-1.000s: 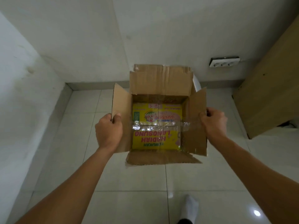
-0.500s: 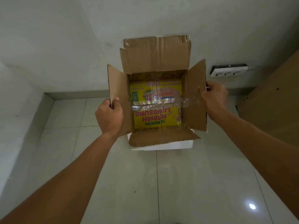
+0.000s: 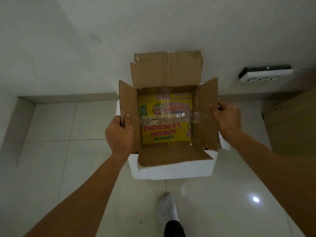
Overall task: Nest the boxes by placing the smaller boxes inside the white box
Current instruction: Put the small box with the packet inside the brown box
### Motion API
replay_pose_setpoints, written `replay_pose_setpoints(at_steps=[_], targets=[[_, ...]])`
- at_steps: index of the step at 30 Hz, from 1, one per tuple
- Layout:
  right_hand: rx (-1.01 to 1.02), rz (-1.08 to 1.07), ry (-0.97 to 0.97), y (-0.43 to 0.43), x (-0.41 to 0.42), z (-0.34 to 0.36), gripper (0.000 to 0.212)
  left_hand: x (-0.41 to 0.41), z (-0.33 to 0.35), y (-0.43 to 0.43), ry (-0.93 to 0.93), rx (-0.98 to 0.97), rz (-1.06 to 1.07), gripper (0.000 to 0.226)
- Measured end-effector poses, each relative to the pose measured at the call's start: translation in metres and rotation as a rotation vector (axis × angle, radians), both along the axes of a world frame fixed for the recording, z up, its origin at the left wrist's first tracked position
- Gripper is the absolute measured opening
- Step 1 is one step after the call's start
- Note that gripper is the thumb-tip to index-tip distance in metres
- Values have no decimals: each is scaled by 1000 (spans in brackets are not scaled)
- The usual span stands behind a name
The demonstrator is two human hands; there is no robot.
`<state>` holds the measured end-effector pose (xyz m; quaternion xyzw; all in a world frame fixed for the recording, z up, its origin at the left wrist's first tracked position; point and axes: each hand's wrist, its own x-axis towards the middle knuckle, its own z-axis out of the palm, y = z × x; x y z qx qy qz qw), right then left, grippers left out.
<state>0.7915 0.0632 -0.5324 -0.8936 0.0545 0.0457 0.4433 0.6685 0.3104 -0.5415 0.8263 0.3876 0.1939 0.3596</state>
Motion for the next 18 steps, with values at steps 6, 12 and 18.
replay_pose_setpoints(at_steps=[6, 12, 18], targets=[[-44, 20, 79, 4, 4, -41, 23, 3, -39, 1, 125, -39, -6, 42], [-102, 89, 110, 13, 22, -77, 24, 17, -71, 7, 252, -13, -102, 35], [-184, 151, 191, 12, 45, -113, 18, 30, -93, 8, 344, 69, -166, 23]])
